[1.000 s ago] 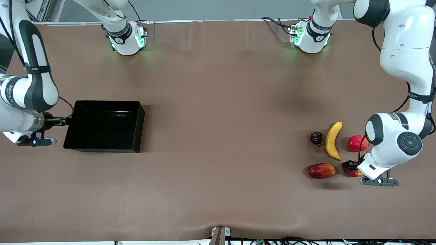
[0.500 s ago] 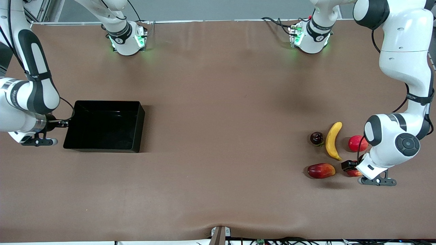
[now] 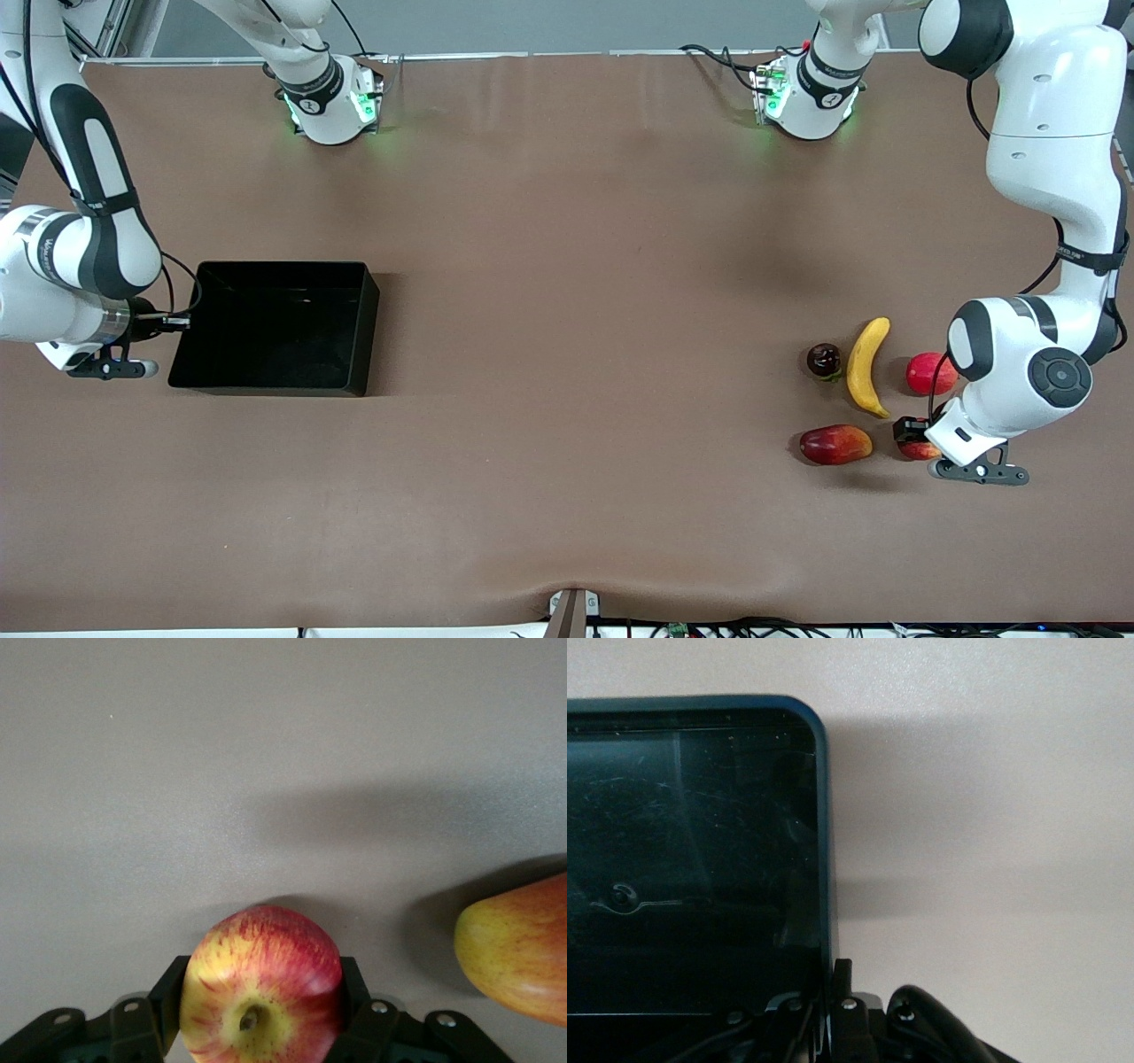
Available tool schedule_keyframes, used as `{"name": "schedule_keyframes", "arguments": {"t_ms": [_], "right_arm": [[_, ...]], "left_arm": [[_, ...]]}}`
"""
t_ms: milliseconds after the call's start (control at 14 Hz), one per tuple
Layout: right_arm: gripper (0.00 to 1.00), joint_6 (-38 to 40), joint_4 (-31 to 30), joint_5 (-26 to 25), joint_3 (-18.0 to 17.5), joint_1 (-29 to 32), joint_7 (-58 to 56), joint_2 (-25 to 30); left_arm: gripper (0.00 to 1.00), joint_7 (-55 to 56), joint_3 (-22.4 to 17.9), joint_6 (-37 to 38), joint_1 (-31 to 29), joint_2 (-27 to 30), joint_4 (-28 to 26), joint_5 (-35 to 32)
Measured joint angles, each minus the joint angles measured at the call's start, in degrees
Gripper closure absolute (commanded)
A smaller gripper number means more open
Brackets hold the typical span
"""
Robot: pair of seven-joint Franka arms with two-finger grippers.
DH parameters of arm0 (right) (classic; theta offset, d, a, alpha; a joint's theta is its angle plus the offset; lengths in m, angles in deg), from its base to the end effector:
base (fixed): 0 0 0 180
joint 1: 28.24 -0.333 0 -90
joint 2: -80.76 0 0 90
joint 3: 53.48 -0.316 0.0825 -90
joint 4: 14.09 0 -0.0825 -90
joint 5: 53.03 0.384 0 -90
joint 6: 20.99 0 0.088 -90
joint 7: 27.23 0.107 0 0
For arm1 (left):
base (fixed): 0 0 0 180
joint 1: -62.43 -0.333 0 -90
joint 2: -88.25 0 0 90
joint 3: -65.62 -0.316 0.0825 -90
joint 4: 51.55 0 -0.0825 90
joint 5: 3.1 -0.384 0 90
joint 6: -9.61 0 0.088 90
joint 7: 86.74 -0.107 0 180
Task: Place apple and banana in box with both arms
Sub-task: 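Close the left gripper on the apple while the right gripper grips the box rim, then lift the apple with the left gripper while the right gripper drags the box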
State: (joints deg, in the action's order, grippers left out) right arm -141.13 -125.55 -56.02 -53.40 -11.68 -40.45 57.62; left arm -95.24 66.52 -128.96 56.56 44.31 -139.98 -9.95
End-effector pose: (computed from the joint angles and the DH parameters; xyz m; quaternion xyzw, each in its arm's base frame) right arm 0.5645 -0.1713 0.2547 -0.9917 0.0137 0.1270 0.0121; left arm 0.7141 0.0645 0.2087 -0.9953 0.0708 -0.0495 0.0427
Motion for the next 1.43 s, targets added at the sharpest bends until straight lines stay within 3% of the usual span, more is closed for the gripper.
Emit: {"name": "schedule_keyframes", "arguments": {"t_ms": [214, 429, 571, 929, 1214, 1429], "right_arm": [[1.0, 5.37, 2.02, 3.0, -0.1, 0.02, -0.02, 0.05], [1.0, 18.53, 9.89, 5.99, -0.78, -0.74, -0.01, 0.37], [1.0, 23.17, 13.81, 6.68, -1.18, -2.96, 0.03, 0.56], [1.0, 24.93, 15.06, 12.71, -1.48, -9.54, 3.16, 0.62], [1.0, 24.53, 14.97, 14.96, -1.84, -19.87, 16.79, 0.6], [1.0, 22.52, 14.87, 22.27, -1.83, -25.77, 21.19, 0.56]], "left_arm": [[1.0, -1.62, 0.0, -0.14, -0.03, -0.01, 0.08, 0.0], [1.0, -2.5, 0.06, -0.4, 0.05, 0.04, 1.11, -0.13], [1.0, -4.98, 0.15, -0.41, 0.1, 0.34, 2.22, -0.27], [1.0, -5.95, 0.75, 0.99, 0.68, 3.76, 3.75, -0.26], [1.0, -1.23, 2.18, 10.47, 1.68, 10.37, 4.19, 1.61], [1.0, 5.63, 4.42, 16.76, 1.71, 15.1, 4.17, 1.77]]}}
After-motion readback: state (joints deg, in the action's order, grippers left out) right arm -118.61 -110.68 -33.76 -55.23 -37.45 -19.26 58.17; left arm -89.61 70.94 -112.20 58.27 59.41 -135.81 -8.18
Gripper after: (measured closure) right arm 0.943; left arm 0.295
